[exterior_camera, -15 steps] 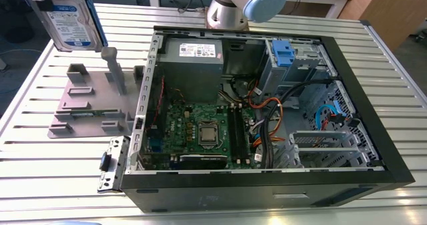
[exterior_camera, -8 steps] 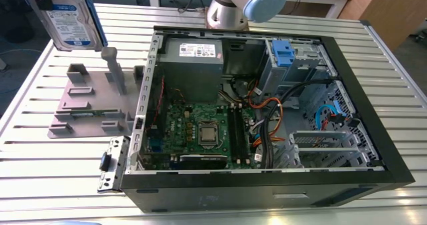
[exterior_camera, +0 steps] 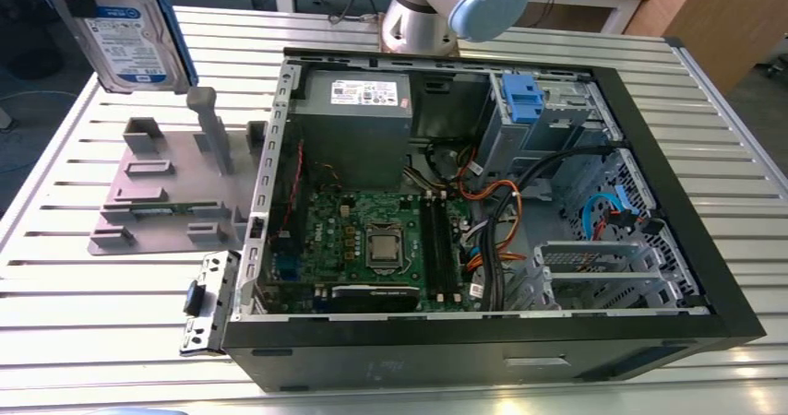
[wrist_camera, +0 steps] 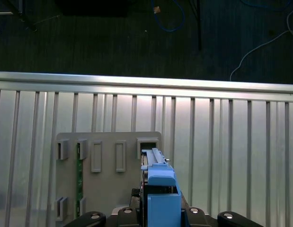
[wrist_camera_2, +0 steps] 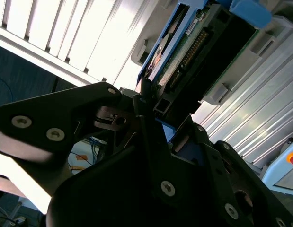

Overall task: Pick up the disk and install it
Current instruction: 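Pick up the disk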

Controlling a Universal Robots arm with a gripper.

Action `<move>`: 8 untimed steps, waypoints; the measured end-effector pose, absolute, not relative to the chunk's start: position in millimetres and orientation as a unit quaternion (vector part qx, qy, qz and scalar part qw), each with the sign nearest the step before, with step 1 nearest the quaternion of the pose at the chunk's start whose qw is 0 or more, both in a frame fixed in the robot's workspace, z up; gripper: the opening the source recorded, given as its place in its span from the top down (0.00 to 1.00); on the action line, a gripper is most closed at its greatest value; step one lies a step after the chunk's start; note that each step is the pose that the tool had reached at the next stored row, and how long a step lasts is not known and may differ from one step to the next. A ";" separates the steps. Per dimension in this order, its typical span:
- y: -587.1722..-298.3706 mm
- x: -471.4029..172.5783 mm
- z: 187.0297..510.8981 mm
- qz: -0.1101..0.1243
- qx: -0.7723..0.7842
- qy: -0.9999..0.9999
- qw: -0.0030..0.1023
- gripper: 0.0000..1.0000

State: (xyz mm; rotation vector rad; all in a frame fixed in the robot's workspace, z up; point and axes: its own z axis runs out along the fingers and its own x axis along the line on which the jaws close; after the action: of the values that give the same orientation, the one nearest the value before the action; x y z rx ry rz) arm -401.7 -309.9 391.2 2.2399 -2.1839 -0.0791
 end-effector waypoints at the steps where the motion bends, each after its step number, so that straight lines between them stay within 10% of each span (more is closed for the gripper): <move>1: -309.9 -401.6 391.4 -0.025 0.716 -0.698 0.006 0.63; 8: -309.9 -401.7 392.8 -0.025 0.716 -0.698 0.006 0.63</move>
State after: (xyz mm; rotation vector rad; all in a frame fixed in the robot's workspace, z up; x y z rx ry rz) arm -401.7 -309.9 392.8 2.2398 -2.1839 -0.0792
